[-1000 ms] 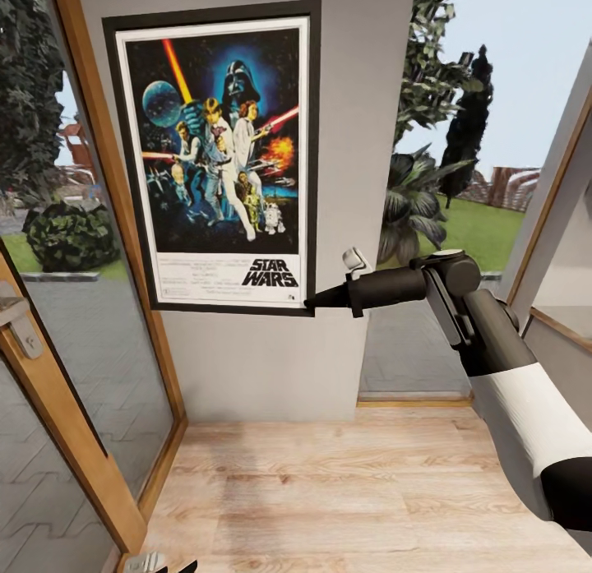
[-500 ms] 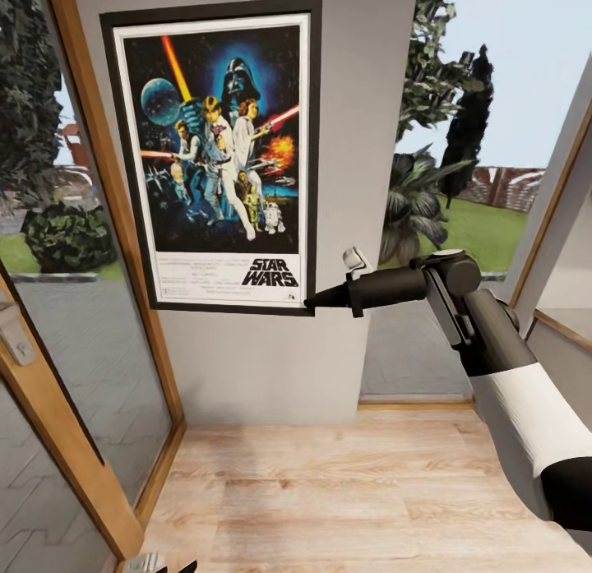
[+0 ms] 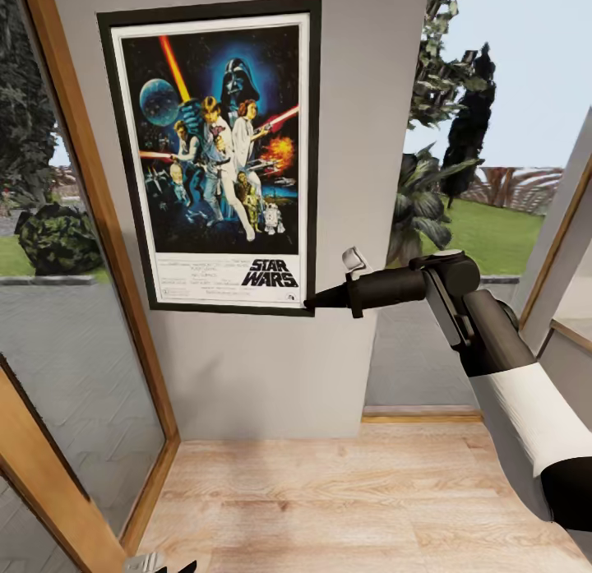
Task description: Pick up the poster from the kitchen countertop and hang it on one of the wall nails in the kitchen.
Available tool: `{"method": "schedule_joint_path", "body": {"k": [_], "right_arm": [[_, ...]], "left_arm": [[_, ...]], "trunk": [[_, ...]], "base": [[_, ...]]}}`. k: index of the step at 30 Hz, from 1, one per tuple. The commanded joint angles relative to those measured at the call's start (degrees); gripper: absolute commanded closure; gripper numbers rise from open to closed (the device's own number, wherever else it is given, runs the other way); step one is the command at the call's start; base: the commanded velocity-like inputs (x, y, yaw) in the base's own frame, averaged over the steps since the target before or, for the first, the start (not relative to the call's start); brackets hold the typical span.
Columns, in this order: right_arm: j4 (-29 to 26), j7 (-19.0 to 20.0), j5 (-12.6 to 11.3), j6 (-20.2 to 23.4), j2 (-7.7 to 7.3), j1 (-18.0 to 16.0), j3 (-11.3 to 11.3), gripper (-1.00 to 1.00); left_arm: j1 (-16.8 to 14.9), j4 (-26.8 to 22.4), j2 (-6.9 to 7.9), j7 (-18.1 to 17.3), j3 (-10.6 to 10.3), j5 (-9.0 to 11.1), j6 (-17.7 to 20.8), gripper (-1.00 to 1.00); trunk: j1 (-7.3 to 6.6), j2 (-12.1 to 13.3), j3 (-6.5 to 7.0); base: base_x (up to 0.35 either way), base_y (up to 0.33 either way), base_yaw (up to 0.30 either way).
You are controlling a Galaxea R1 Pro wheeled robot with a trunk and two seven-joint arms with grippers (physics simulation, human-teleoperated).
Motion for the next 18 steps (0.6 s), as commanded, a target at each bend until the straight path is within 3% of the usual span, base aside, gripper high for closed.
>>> {"method": "schedule_joint_path", "body": {"k": [1, 9, 18], "right_arm": [[0.01, 0.05, -0.35, 0.54, -0.06, -0.06, 0.1, 1.0], [0.09, 0.05, -0.35, 0.24, -0.11, 0.29, 0.2, 1.0], [1.24, 0.11, -0.35, -3.38, -0.12, 0.82, 0.21, 1.0]], "left_arm": [[-0.06, 0.05, 0.01, -0.1, -0.47, 0.35, -0.35, -1.0], [-0.06, 0.05, 0.01, -0.1, -0.44, 0.34, -0.35, -1.0], [-0.06, 0.05, 0.01, -0.1, -0.41, 0.36, -0.39, -1.0]], "trunk": [[0.06, -0.13, -0.13], [0.06, -0.13, -0.13], [0.06, -0.13, -0.13]], "base": [[0.194, 0.0, 0.0], [0.045, 0.0, 0.0], [0.003, 0.0, 0.0]]}}
